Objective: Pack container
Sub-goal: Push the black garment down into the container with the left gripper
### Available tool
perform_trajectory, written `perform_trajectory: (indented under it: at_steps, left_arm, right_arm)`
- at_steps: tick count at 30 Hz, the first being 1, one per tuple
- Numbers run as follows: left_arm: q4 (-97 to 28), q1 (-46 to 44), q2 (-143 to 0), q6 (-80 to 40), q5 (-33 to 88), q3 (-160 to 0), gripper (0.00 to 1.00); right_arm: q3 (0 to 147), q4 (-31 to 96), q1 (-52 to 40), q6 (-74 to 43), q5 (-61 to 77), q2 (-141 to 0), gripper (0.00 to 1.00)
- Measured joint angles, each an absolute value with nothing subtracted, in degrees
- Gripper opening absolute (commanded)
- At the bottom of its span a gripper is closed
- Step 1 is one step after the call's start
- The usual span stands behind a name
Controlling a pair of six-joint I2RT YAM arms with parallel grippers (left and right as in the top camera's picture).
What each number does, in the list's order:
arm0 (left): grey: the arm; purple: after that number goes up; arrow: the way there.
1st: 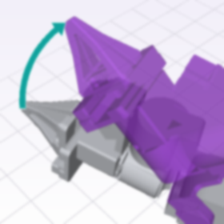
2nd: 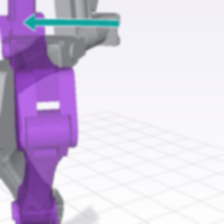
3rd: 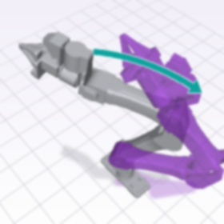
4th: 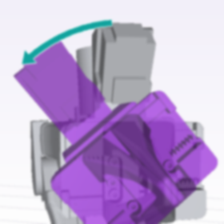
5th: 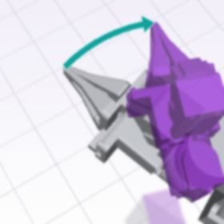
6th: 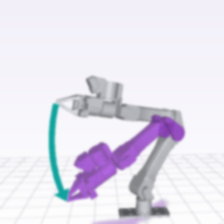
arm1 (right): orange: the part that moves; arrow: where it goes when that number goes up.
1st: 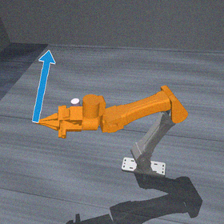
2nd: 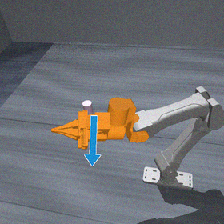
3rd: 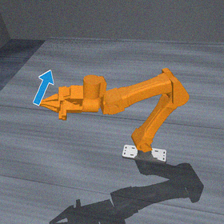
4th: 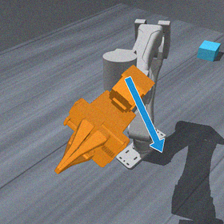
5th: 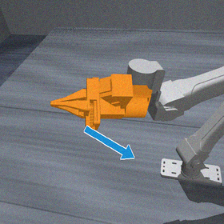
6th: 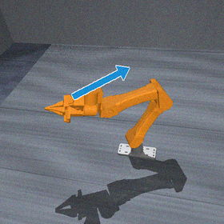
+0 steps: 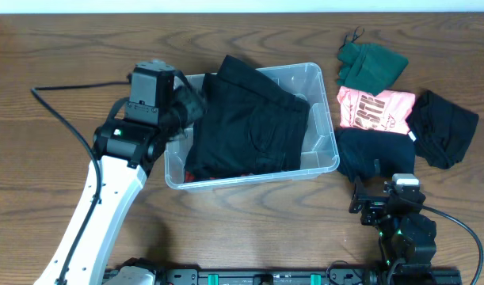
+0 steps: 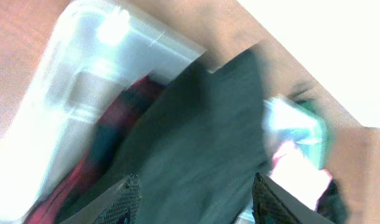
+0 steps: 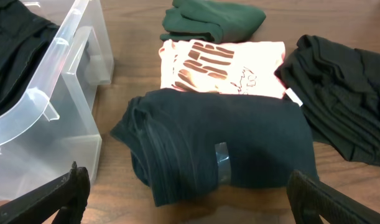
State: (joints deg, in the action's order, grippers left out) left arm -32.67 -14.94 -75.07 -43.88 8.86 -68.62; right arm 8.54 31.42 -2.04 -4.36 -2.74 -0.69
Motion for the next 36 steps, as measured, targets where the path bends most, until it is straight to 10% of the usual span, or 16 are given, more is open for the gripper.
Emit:
perform_trajectory:
  at_steps: [10,23,36]
  left_arm:
    - [-14.09,-16.08,-85.84,-24.47,9.06,-68.71,0.48]
    - [-29.65,-16.58,-99.83,-17.74,13.67,-69.19,0.31]
    - [-34.74,-18.76,-99.53,-18.15,9.91,-69.21,0.52]
  right_arm:
    - [8.54,31.42,-2.04,-4.36,-2.74,-0.69,0.99]
    - [8.54,31.42,-2.04,-4.36,-2.72,-0.69,0.99]
    - [8.54,31.42,-2.04,-4.36,-2.74,-0.69,0.99]
